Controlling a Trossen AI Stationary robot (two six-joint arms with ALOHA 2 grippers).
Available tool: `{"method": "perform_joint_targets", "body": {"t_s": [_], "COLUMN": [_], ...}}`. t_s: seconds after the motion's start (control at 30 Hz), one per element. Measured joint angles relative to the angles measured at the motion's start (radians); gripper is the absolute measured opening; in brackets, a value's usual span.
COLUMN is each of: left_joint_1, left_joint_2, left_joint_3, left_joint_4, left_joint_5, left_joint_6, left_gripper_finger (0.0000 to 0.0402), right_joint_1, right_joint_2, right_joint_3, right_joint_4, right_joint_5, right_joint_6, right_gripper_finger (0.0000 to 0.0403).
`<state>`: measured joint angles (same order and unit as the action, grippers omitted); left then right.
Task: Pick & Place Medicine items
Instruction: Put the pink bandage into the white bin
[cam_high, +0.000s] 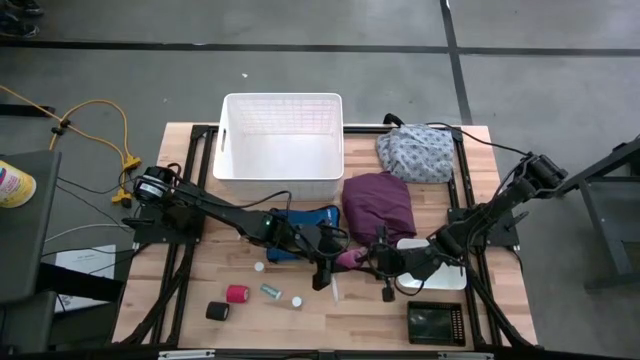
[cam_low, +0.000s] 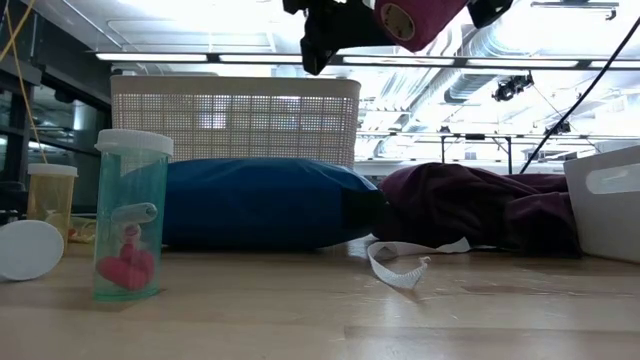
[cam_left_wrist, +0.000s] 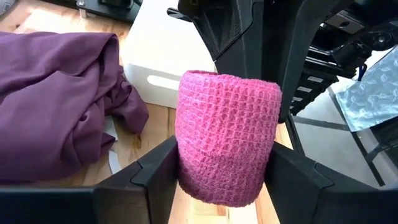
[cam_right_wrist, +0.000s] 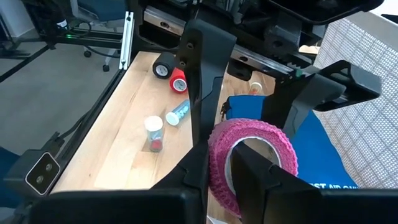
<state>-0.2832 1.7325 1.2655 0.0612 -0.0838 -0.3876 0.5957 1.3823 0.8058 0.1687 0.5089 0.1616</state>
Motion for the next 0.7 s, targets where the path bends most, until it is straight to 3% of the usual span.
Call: {"method": "perform_joint_targets", "body": {"t_s": [0.7], "left_joint_1": [-0.001], "left_joint_2": [0.000], "left_joint_3": [0.000], "left_joint_4": [0.003], "left_joint_5": [0.058], "left_joint_6": [0.031], "left_gripper_finger": [0.0221], "right_joint_1": [0.000], "right_joint_2": [0.000], "right_joint_3": [-0.001], "right_joint_4": [-0.001], "right_joint_5": [-0.027], "right_joint_6": [-0.005], "right_gripper_finger": [0.0012]}}
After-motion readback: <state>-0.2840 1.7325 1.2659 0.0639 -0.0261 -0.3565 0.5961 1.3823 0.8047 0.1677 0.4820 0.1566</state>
